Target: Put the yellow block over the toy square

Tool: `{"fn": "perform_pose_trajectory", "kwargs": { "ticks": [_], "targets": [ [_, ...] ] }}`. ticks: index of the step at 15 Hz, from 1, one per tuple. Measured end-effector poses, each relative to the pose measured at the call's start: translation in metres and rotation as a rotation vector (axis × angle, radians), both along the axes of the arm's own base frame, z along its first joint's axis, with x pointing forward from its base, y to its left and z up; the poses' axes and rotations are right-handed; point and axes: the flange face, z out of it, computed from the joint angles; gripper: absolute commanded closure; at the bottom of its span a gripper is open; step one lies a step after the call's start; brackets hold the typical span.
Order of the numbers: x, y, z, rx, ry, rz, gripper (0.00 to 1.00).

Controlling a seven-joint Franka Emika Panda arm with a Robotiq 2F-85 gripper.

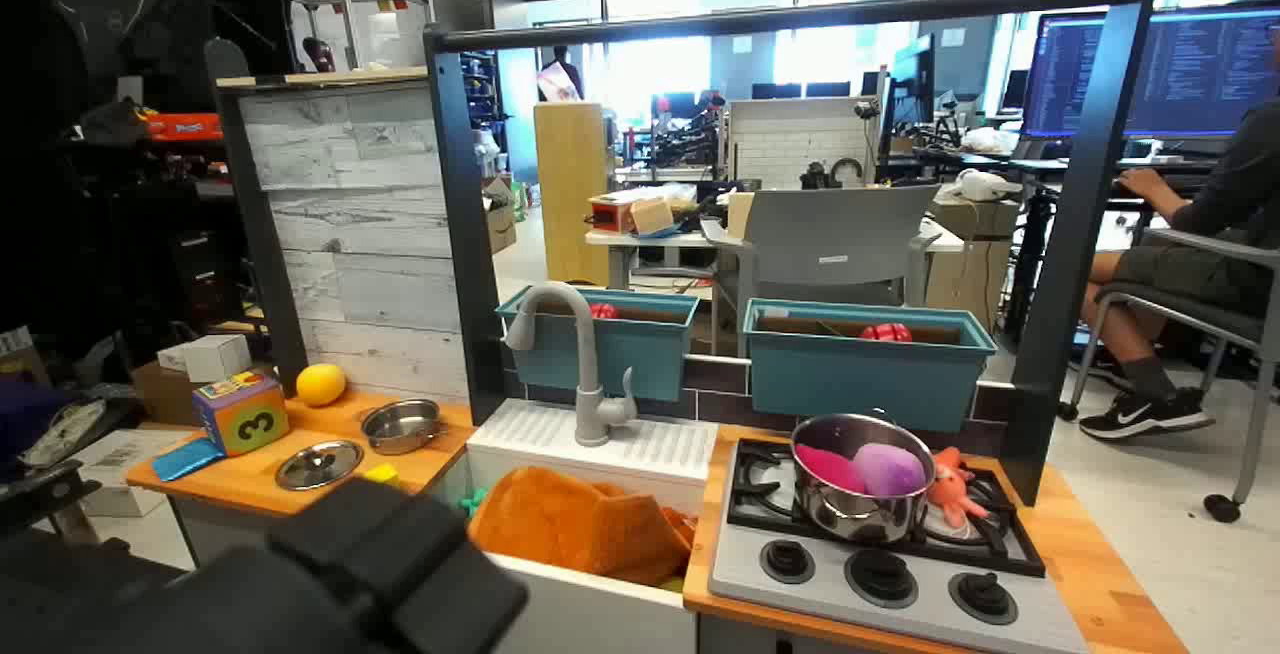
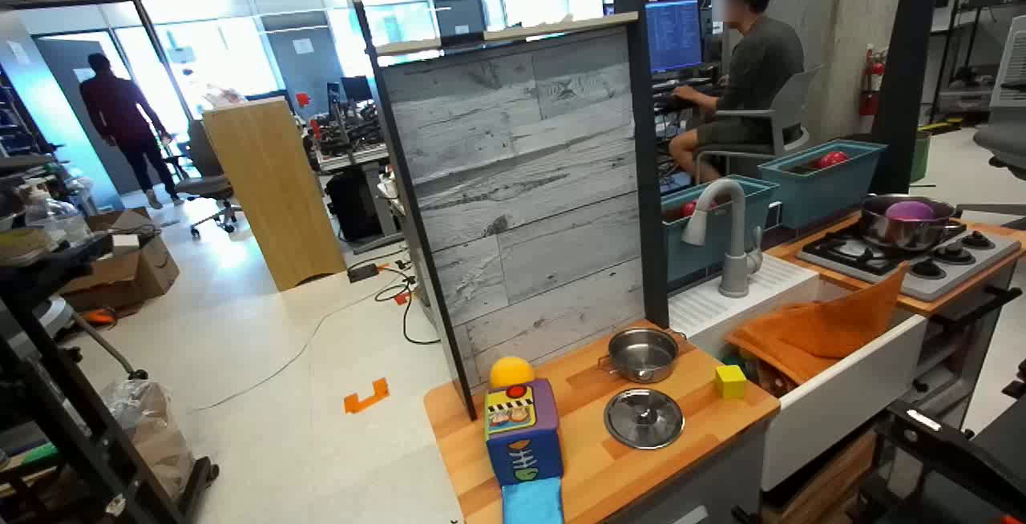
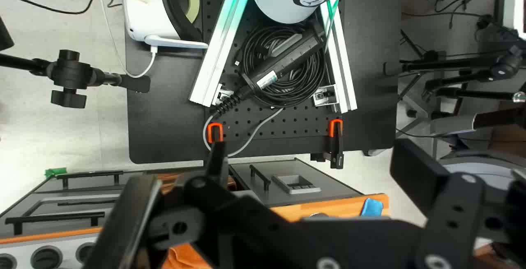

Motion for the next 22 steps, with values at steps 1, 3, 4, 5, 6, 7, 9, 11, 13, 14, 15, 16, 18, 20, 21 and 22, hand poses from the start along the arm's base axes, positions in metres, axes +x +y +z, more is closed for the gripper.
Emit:
{"fn": "perform_pose_trajectory", "kwargs": {
  "ticks": [1,3,4,5,6,7,9,11,13,14,15,16,18,20,21,22],
  "targets": [
    [0.0,0.0,0.0,-0.001,-0.001,0.0,0.0],
    [0.0,0.0,0.001,-0.001,-0.002,0.0,0.0],
    [0.0,0.0,0.001,-0.001,-0.003,-0.001,0.0],
    [0.0,0.0,0.001,-0.001,-0.003,-0.001,0.0],
    [0.0,0.0,0.001,-0.001,-0.003,-0.001,0.0],
    [0.0,0.0,0.001,-0.001,-0.002,0.0,0.0],
    [0.002,0.003,-0.003,0.003,0.0,0.004,0.0],
    [0.013,0.019,-0.016,0.016,0.001,0.018,0.0],
    [0.03,0.056,-0.041,0.03,0.025,0.036,0.0],
    [0.04,0.079,-0.056,0.034,0.047,0.031,0.0],
    [0.049,0.103,-0.07,0.037,0.07,0.016,0.0],
    [0.059,0.126,-0.087,0.034,0.085,-0.015,0.0],
    [0.077,0.169,-0.12,0.007,0.093,-0.094,0.0],
    [0.094,0.206,-0.155,-0.026,0.078,-0.204,0.0],
    [0.101,0.222,-0.174,-0.056,0.075,-0.255,0.0],
    [0.109,0.236,-0.193,-0.081,0.071,-0.308,0.0]
  ]
}}
